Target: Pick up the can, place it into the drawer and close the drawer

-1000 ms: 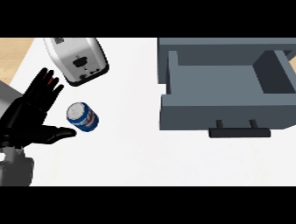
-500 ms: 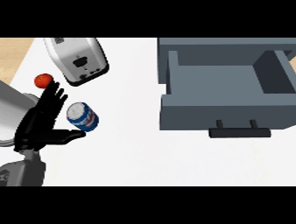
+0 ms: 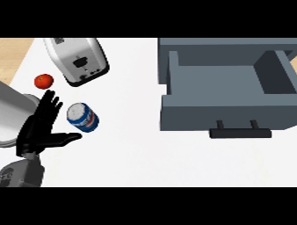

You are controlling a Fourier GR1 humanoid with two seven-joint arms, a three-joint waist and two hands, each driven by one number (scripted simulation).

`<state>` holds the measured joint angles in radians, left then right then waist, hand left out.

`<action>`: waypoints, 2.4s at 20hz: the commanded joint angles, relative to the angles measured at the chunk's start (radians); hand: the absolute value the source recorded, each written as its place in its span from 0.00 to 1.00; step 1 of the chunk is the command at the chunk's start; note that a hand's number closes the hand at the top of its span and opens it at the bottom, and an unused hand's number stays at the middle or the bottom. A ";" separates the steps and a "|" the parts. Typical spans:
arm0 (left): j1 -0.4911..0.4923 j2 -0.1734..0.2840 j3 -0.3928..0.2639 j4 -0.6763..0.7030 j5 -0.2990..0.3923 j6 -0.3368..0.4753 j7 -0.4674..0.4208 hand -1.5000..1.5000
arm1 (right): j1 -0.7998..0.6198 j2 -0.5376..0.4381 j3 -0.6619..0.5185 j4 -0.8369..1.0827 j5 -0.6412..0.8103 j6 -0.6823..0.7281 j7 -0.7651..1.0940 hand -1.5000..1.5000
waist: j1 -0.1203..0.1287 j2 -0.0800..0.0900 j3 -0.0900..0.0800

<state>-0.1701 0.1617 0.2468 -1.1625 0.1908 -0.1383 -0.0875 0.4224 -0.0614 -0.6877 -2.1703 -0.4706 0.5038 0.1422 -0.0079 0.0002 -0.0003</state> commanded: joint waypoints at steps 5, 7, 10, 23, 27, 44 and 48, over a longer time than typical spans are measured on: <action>-0.072 0.056 0.032 0.269 -0.002 -0.074 -0.131 0.00 | -0.076 -0.029 -0.034 0.058 0.011 -0.001 0.030 0.00 | 0.001 0.001 0.000; -0.070 0.054 0.033 0.337 -0.021 -0.072 -0.202 0.00 | -0.035 0.026 -0.014 -0.023 0.008 0.017 0.040 0.00 | 0.000 0.000 0.000; -0.136 0.042 0.049 0.452 -0.008 -0.074 -0.240 0.00 | 0.005 0.059 -0.031 0.037 0.035 0.085 -0.038 0.00 | -0.004 0.001 0.000; -0.316 0.056 0.079 0.788 -0.004 -0.118 -0.381 0.00 | 0.007 0.059 -0.080 -0.033 -0.072 0.092 0.047 0.00 | -0.009 0.003 -0.001; -0.331 0.048 0.092 0.762 0.038 -0.138 -0.329 0.00 | -0.014 0.059 -0.061 -0.076 -0.083 0.021 0.105 0.00 | -0.004 0.001 0.000; -0.391 -0.026 0.048 0.671 0.062 -0.196 -0.365 1.00 | 0.017 0.049 -0.064 -0.098 -0.102 0.036 0.125 0.00 | 0.002 -0.001 0.000; -0.331 -0.121 0.057 0.520 0.093 -0.035 -0.353 1.00 | 0.039 0.024 -0.107 -0.035 -0.134 0.078 0.066 0.00 | 0.008 -0.005 0.001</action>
<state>-0.5168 0.1060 0.3002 -0.5607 0.2699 -0.2946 -0.4366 0.4625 -0.0164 -0.7652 -2.2311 -0.5744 0.5581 0.2183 -0.0005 -0.0041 0.0006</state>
